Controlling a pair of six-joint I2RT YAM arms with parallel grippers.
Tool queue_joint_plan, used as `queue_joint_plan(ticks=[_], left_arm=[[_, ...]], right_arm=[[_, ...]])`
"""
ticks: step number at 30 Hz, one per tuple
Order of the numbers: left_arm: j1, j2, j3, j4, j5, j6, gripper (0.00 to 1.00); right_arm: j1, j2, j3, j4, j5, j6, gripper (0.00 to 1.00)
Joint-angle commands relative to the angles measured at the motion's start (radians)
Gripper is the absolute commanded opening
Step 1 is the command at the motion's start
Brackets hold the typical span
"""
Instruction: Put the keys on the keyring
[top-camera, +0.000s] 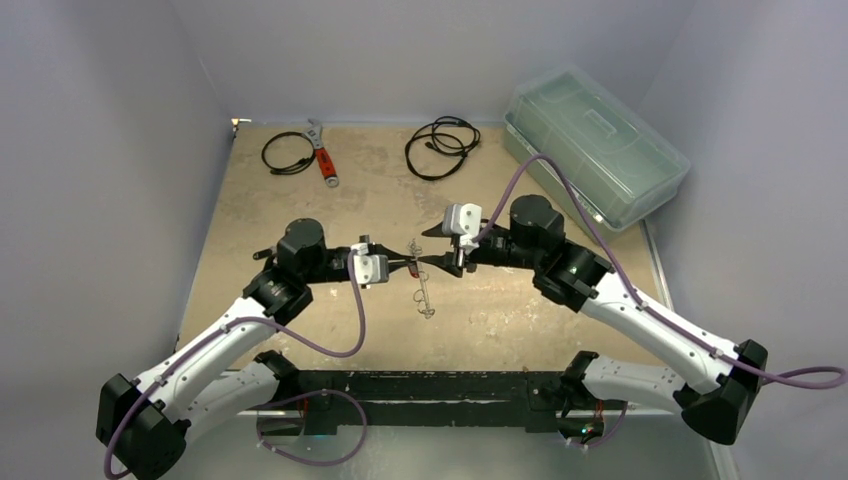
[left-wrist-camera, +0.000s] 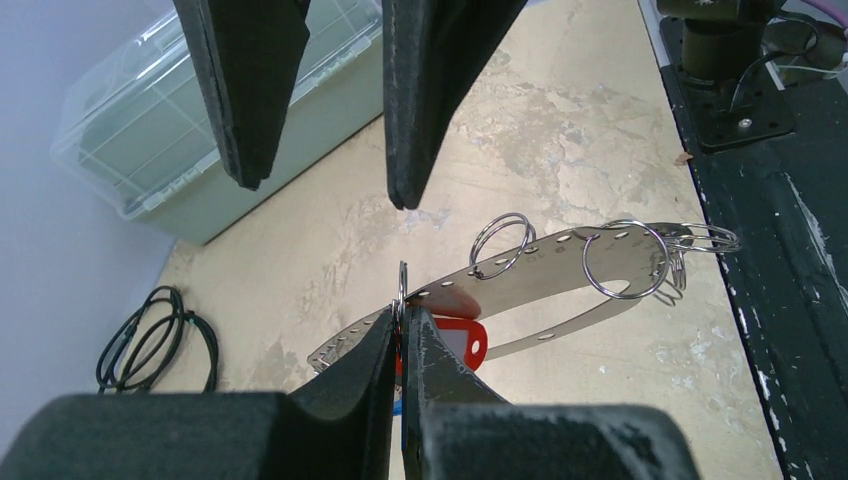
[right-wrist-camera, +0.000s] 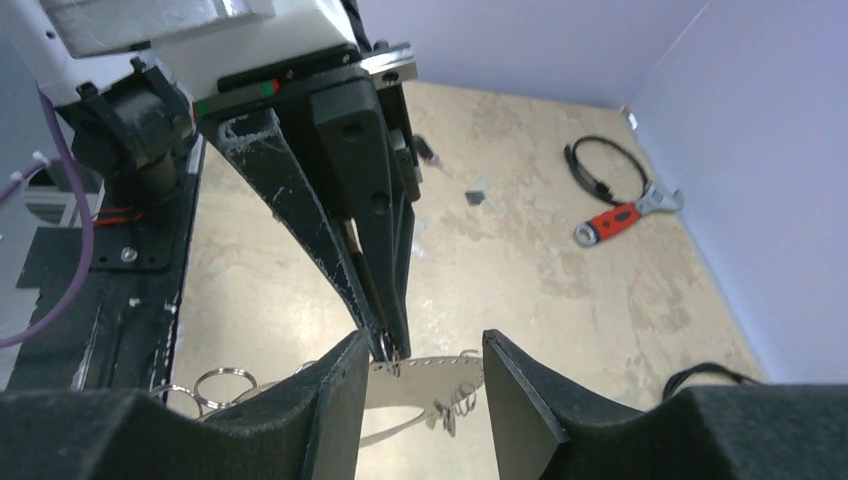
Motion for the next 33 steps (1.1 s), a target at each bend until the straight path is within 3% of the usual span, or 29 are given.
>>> queue_joint_plan(ticks=[1,14,29,33], left_arm=[[0.001,0.012,0.062,-0.008,-0.014,0.028,0.0],[0.001,0.032,0.079,-0.036,0.008,0.023,0.0],[0.0,0.034,0.08,-0.041,0.018,0.012,0.0],[0.0,0.036,0.079,-0.034,0.029,0.005,0.0]], right_arm=[[0.001,0.034,0.07,-0.109,0.012,-0.032,0.49],[0.013,0.115,0.121,-0.173,-0.02,-0.054,0.33],[0.025,0.163,0.136,-0.161,-0.039,-0.06,0.26],[0.029,0.173,0.137,-0.168,-0.03,-0.066,0.18]])
